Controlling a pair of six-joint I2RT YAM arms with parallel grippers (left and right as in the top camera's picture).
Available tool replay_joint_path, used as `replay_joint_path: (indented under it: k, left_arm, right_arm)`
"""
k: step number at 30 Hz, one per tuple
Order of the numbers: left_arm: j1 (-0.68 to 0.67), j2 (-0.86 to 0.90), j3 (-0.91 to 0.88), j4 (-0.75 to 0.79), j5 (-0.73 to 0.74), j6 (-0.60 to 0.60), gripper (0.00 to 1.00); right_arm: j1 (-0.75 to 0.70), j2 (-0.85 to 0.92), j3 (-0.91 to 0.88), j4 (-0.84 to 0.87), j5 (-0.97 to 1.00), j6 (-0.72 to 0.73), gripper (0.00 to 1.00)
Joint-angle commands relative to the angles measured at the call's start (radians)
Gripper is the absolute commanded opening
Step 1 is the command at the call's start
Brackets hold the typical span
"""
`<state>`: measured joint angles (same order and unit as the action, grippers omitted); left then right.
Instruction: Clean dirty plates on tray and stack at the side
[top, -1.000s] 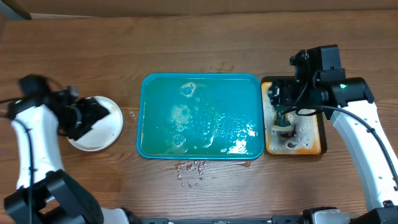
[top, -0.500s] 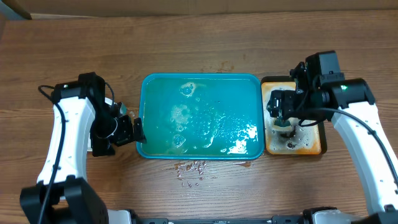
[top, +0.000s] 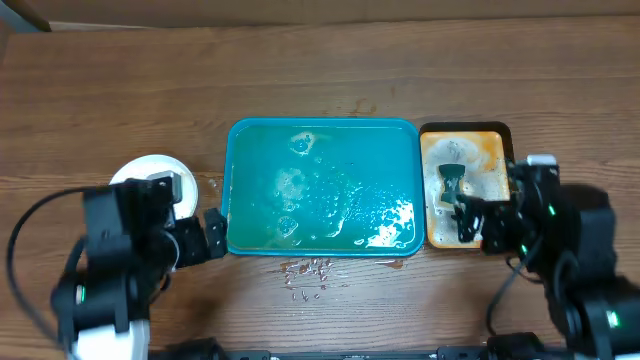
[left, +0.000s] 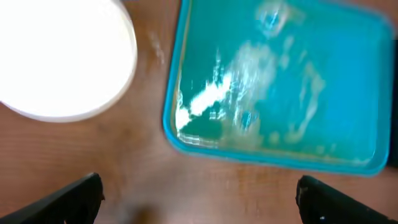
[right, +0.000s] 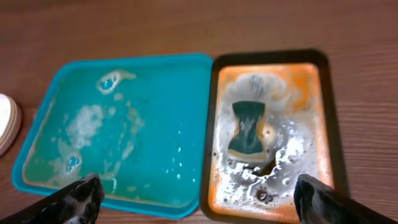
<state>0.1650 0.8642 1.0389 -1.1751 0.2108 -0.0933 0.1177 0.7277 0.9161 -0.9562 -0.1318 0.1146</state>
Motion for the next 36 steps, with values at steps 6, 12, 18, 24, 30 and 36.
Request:
replay_joint_path:
  k: [6,12,18,24,30,36]
  left_arm:
    - [-0.005,-0.195,-0.01,0.064,-0.028,0.027,1.0]
    - [-0.005,-0.19,-0.01,0.046,-0.029,0.027,1.0]
    - [-0.005,-0.19,-0.01,0.046,-0.029,0.027,1.0]
    - [-0.005,-0.19,-0.01,0.046,-0.029,0.027,1.0]
    - [-0.005,-0.19,-0.01,0.046,-0.029,0.027,1.0]
    - [-0.005,-0.19,-0.01,0.046,-0.029,0.027,1.0]
  right_arm:
    - [-0.001,-0.11,-0.02,-0.048,0.026,-0.007,1.0]
    - [-0.001,-0.108,-0.02,-0.048,0.026,-0.007,1.0]
    - [-0.001,-0.108,-0.02,-0.048,0.027,-0.007,1.0]
    - [-0.001,-0.108,-0.02,-0.048,0.026,-0.007,1.0]
    - [-0.003,-0.126,-0.02,-0.048,0.064,-0.018,1.0]
    - [-0.003,-0.216,-0.023,-0.039,0.085,-0.019,1.0]
